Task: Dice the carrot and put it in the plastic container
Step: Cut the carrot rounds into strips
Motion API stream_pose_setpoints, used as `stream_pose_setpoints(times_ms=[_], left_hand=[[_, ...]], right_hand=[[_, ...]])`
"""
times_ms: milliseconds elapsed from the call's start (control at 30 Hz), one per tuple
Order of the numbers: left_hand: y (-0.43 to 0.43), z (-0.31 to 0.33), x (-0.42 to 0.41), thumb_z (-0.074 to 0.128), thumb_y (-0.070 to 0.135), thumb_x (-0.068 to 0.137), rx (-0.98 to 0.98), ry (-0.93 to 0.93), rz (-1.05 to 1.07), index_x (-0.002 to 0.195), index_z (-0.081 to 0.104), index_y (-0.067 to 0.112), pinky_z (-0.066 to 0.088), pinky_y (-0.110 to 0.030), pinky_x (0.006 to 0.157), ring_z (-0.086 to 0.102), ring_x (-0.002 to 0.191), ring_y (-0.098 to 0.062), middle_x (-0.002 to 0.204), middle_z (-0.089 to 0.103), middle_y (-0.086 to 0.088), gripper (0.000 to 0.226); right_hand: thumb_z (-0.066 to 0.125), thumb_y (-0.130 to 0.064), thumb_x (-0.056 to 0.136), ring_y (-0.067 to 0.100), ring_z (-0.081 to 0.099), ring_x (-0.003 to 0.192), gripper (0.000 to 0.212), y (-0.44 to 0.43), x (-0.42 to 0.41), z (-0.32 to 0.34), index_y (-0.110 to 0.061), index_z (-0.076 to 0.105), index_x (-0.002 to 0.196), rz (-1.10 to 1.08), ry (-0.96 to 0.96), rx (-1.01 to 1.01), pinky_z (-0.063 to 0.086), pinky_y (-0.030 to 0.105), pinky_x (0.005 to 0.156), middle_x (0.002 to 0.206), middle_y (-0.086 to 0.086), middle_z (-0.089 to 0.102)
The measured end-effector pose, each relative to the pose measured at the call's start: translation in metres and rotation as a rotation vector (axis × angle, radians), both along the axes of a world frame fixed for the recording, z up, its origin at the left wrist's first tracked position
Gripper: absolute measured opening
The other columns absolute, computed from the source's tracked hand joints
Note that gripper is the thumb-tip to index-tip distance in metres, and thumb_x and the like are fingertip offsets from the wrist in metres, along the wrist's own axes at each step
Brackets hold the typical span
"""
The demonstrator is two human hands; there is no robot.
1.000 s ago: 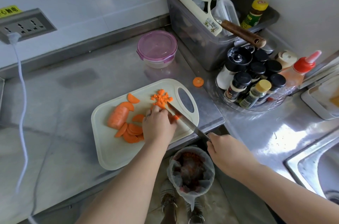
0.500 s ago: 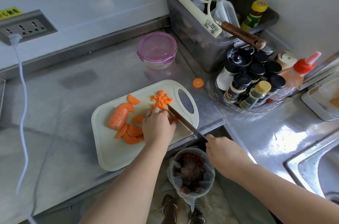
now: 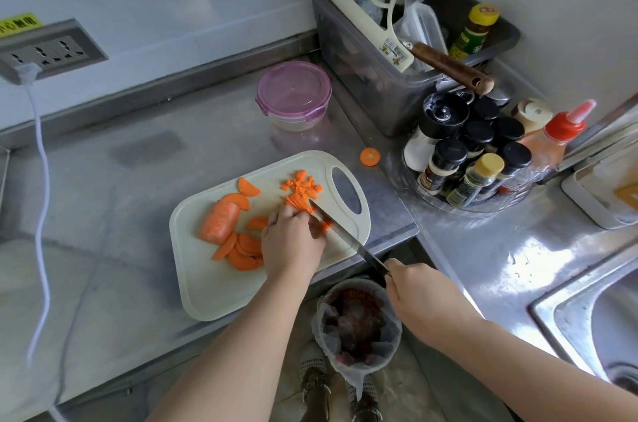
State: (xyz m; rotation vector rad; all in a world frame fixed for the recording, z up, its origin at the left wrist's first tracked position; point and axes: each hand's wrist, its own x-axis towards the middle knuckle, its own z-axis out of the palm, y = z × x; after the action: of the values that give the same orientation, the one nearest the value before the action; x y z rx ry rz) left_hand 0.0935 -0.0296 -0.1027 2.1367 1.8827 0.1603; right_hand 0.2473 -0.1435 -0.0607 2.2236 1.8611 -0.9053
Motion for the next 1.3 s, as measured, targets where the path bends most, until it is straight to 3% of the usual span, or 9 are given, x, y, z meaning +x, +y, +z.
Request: stream_pose_setpoints(times_ms=[167, 400, 667, 800, 933, 1000, 1300], left_hand=[[-0.001, 0.001, 0.0, 0.063, 0.039, 0.084, 0.002, -0.021, 0.013, 0.096, 0.068, 0.02, 0.041, -0.034, 0.088, 0.05, 0.107, -0.023, 0.115, 0.058, 0.003, 0.023], [-0.001, 0.004, 0.003, 0.06, 0.034, 0.085, -0.021, -0.015, 0.03, 0.097, 0.068, 0.017, 0.04, -0.034, 0.089, 0.049, 0.112, -0.025, 0.117, 0.057, 0.0, 0.022], [-0.001, 0.004, 0.002, 0.061, 0.033, 0.085, -0.042, -0.032, 0.029, 0.097, 0.067, 0.017, 0.041, -0.036, 0.091, 0.048, 0.117, -0.026, 0.12, 0.057, 0.0, 0.021], [0.001, 0.005, 0.003, 0.06, 0.036, 0.084, -0.044, 0.009, 0.029, 0.096, 0.067, 0.018, 0.04, -0.035, 0.086, 0.049, 0.109, -0.026, 0.115, 0.057, 0.0, 0.023], [0.001, 0.004, 0.003, 0.059, 0.041, 0.084, -0.057, 0.031, 0.013, 0.102, 0.067, 0.022, 0.039, -0.034, 0.086, 0.047, 0.11, -0.025, 0.117, 0.055, 0.002, 0.027], [0.0, 0.005, 0.003, 0.059, 0.04, 0.083, -0.043, 0.029, 0.002, 0.1, 0.067, 0.027, 0.038, -0.032, 0.086, 0.045, 0.11, -0.022, 0.117, 0.055, 0.005, 0.023], [0.021, 0.008, 0.011, 0.055, 0.038, 0.086, 0.05, 0.148, -0.118, 0.104, 0.067, 0.028, 0.035, -0.032, 0.094, 0.041, 0.118, -0.021, 0.124, 0.051, 0.004, 0.024]], right_hand=[[0.03, -0.028, 0.103, 0.021, 0.061, 0.069, 0.018, 0.0, 0.001, -0.002, -0.018, 0.045, 0.104, 0.001, -0.005, -0.019, 0.055, 0.038, 0.066, 0.075, 0.0, 0.056], [0.029, -0.027, 0.103, 0.02, 0.056, 0.065, 0.014, -0.002, -0.001, -0.001, -0.019, 0.04, 0.1, 0.012, -0.01, -0.021, 0.05, 0.035, 0.062, 0.071, -0.002, 0.051], [0.031, -0.022, 0.102, 0.019, 0.06, 0.07, 0.031, 0.0, -0.003, -0.007, -0.013, 0.043, 0.129, 0.007, -0.001, -0.079, 0.051, 0.033, 0.061, 0.079, -0.001, 0.059], [0.032, -0.02, 0.102, 0.018, 0.049, 0.061, 0.024, 0.001, 0.001, -0.008, -0.012, 0.045, 0.121, 0.032, -0.03, -0.057, 0.039, 0.029, 0.05, 0.071, -0.004, 0.047], [0.031, -0.022, 0.103, 0.024, 0.057, 0.069, 0.019, 0.005, 0.007, -0.001, -0.014, 0.048, 0.108, 0.009, -0.027, 0.001, 0.046, 0.035, 0.06, 0.077, 0.0, 0.054], [0.031, -0.025, 0.103, 0.026, 0.054, 0.069, 0.017, 0.01, 0.01, 0.005, -0.016, 0.045, 0.1, 0.011, 0.0, 0.043, 0.041, 0.033, 0.058, 0.073, -0.002, 0.05], [0.032, -0.024, 0.102, 0.031, 0.055, 0.07, 0.022, 0.048, 0.014, 0.018, -0.012, 0.049, 0.097, 0.021, 0.021, 0.2, 0.036, 0.034, 0.057, 0.074, 0.007, 0.055]])
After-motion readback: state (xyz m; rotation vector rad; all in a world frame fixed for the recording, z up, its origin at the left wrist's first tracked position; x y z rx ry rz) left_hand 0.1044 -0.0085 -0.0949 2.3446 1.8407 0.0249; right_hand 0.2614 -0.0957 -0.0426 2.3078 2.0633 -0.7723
